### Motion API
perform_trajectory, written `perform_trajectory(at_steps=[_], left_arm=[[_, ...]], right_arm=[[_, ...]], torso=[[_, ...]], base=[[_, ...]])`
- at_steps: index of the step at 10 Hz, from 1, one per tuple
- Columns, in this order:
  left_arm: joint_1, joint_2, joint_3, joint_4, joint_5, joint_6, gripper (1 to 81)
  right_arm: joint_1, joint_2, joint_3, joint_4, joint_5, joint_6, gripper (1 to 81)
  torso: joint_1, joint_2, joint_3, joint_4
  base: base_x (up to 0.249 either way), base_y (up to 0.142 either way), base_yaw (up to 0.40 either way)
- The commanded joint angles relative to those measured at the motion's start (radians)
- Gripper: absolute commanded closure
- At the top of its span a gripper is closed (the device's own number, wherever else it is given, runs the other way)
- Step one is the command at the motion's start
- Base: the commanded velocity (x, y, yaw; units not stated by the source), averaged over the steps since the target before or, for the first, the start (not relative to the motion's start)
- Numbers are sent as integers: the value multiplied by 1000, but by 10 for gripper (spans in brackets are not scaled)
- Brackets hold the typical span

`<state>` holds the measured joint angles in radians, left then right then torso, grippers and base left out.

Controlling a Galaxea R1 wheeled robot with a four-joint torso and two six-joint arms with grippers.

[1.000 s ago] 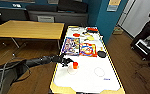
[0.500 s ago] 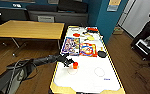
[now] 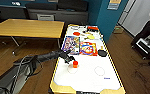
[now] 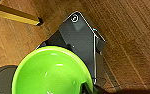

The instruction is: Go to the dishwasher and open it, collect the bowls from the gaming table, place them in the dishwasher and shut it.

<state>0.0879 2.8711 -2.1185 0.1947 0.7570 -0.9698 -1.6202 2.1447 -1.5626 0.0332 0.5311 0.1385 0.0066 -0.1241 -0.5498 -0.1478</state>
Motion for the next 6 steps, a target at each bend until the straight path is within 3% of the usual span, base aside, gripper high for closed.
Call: perform_trajectory(at_steps=[1, 3, 4, 6], left_arm=[[-184, 45, -20, 14, 70, -3, 10], [-194, 67, -55, -4, 68, -23, 10], [-194, 79, -83, 0, 70, -79, 10], [-194, 111, -132, 6, 71, -89, 10]], right_arm=[[-1, -53, 15, -29, -54, -4, 811], [1, -50, 12, -29, -54, -4, 811], [-1, -47, 9, -27, -54, -4, 811], [-1, -47, 9, -27, -54, -4, 811]], torso=[[0, 0, 3, 0], [1, 1, -22, 0], [1, 1, -26, 0], [1, 1, -25, 0]], base=[[0, 0, 0], [0, 0, 0], [0, 0, 0], [0, 0, 0]])
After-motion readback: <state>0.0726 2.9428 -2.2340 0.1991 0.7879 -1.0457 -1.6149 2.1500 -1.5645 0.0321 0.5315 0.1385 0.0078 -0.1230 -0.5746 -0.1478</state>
